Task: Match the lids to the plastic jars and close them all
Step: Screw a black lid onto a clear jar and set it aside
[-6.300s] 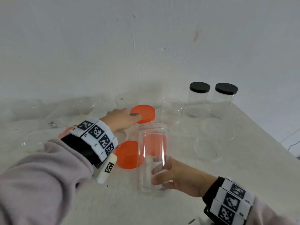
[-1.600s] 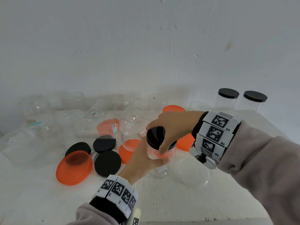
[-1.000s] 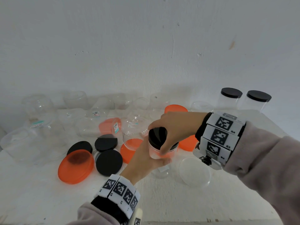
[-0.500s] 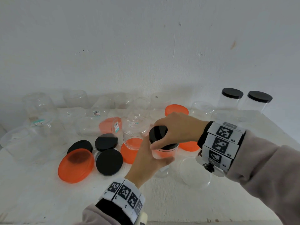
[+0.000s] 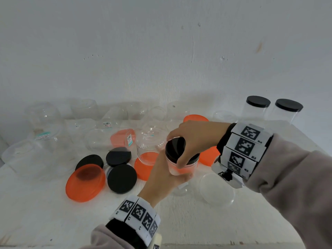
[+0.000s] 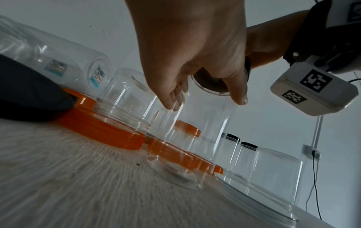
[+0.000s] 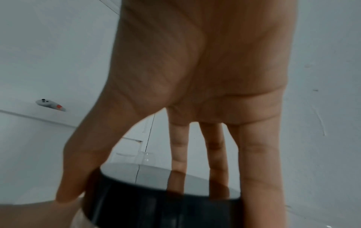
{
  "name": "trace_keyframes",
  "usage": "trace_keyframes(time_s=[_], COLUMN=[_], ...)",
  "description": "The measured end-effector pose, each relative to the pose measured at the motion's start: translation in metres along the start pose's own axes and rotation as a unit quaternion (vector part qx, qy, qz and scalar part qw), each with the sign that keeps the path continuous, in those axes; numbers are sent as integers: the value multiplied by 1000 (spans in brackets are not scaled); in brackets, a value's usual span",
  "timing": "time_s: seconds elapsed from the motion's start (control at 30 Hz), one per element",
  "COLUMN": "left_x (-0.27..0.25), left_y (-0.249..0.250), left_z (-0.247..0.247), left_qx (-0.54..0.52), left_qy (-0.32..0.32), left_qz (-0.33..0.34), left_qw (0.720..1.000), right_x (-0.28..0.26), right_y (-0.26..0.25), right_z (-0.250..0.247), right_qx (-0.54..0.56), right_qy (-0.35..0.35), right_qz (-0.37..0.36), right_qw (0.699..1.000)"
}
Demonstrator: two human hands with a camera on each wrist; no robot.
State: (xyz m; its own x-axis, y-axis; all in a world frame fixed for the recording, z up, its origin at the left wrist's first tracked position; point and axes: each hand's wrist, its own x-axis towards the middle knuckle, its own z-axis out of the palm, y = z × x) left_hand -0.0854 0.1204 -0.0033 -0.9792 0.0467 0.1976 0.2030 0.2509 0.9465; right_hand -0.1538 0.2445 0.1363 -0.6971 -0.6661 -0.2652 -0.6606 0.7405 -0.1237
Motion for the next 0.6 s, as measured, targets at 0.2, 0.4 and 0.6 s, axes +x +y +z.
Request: trace_keyframes(time_s=[0.2,0.4,0.6], left_x=[-1,-1,0], left_y=[0,-2,3], left_z=[1,3,0], left_qx=[13,14,9], left_qy=[9,16,-2], left_qz=[-12,-16,8], left_qw=[1000,1000,1000], right_x=[2,2,-2], right_y=[1,-4,-4], right_z=[12,22,-1], right_qx=[-2,-24,19], right_qy=[58,92,-58], right_qz=[15,63,42], right_qw=[998,993,997])
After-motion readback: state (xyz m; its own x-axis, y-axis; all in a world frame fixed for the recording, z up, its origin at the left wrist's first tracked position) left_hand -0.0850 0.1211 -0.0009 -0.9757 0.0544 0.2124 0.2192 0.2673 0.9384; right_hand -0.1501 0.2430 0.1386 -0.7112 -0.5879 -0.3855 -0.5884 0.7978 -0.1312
